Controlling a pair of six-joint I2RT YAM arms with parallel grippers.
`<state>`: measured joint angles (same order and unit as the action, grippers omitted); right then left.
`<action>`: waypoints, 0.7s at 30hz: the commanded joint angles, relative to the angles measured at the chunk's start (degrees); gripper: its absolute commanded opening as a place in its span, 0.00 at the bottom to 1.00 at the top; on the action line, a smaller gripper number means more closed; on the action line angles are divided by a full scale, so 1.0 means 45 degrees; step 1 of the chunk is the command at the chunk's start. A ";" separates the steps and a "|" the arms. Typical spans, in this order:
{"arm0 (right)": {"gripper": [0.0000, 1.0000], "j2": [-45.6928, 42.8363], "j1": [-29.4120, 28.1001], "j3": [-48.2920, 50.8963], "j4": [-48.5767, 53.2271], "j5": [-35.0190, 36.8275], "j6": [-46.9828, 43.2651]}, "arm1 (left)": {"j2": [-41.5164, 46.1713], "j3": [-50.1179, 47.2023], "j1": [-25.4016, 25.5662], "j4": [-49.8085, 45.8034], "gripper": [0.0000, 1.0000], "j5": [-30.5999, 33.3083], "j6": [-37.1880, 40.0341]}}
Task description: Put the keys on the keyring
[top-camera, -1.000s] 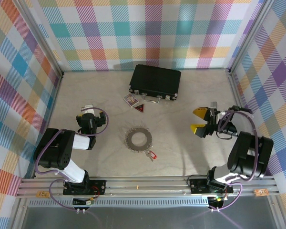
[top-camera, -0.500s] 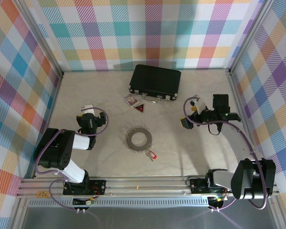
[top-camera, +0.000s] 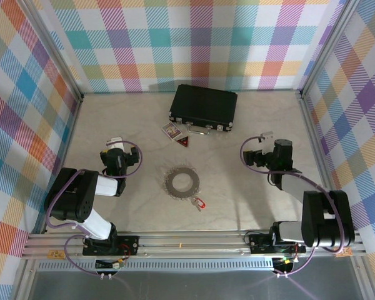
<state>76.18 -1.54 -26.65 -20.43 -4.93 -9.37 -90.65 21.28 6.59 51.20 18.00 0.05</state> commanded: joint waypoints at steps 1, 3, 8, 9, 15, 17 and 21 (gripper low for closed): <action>0.99 0.0448 -0.0068 0.0199 -0.2338 0.0320 0.0640 | -0.0031 0.0158 -0.0068 0.0380 1.00 -0.0126 0.0060; 0.99 0.0675 -0.0044 0.0127 -0.2668 0.0294 0.0660 | -0.0033 0.0165 -0.0064 0.0381 1.00 -0.0123 0.0056; 0.99 0.1068 -0.0040 0.0132 -0.3560 0.0338 0.1406 | -0.0036 0.0162 -0.0062 0.0380 1.00 -0.0115 0.0060; 0.99 0.1518 -0.0057 0.0353 -0.4590 0.0221 0.1475 | -0.0041 0.0158 -0.0074 0.0380 1.00 -0.0116 0.0060; 0.99 0.2463 0.0091 0.0806 -0.6089 -0.0077 0.1510 | -0.0030 0.0156 -0.0062 0.0380 1.00 -0.0104 0.0064; 0.99 0.2526 0.0108 0.0794 -0.6105 0.0139 0.1634 | -0.0021 0.0159 -0.0076 0.0380 1.00 -0.0129 0.0055; 0.99 0.2673 0.0089 0.0831 -0.6371 0.0937 0.1962 | -0.0031 0.0155 -0.0062 0.0363 1.00 -0.0120 0.0059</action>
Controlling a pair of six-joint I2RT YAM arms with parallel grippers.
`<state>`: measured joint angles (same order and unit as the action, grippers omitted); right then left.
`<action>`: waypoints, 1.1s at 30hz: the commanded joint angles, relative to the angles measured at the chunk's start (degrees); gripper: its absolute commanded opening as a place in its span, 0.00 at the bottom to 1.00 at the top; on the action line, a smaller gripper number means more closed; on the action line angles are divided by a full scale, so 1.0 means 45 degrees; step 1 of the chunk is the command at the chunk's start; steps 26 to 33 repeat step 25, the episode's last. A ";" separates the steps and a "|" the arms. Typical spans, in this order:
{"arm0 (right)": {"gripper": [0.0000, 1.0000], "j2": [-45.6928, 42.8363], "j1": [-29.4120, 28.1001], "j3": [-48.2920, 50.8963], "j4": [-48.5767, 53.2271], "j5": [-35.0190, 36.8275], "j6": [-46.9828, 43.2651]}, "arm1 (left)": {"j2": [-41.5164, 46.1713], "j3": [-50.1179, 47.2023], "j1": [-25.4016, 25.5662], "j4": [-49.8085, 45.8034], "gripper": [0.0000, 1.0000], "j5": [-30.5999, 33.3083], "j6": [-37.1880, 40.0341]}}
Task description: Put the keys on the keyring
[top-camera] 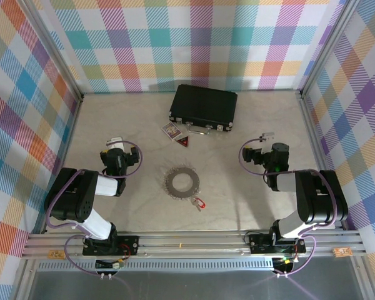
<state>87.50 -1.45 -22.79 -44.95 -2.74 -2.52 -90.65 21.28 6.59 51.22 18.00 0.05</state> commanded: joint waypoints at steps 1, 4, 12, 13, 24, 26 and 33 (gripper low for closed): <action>0.99 0.0145 0.0083 -0.0085 -0.0796 0.0444 0.0463 | -0.0041 0.0172 -0.0062 0.0375 1.00 -0.0118 0.0066; 0.99 0.0144 0.0140 -0.0121 -0.0738 0.0424 0.0507 | -0.0026 0.0165 -0.0060 0.0375 1.00 -0.0103 0.0044; 0.99 0.0142 0.0172 -0.0151 -0.0656 0.0151 0.0444 | -0.0024 0.0155 -0.0074 0.0375 1.00 -0.0102 0.0066; 0.99 0.0144 0.0167 -0.0160 -0.0646 0.0146 0.0444 | -0.0031 0.0156 -0.0059 0.0375 1.00 -0.0111 0.0033; 0.99 0.0166 0.0367 -0.0269 -0.0476 -0.0131 0.0606 | -0.0031 0.0157 -0.0074 0.0375 1.00 -0.0119 0.0050; 0.99 0.0164 0.0373 -0.0249 -0.0490 -0.0114 0.0600 | -0.0024 0.0157 -0.0059 0.0375 1.00 -0.0096 0.0049; 0.99 0.0164 0.0373 -0.0249 -0.0490 -0.0114 0.0600 | -0.0024 0.0157 -0.0059 0.0375 1.00 -0.0096 0.0049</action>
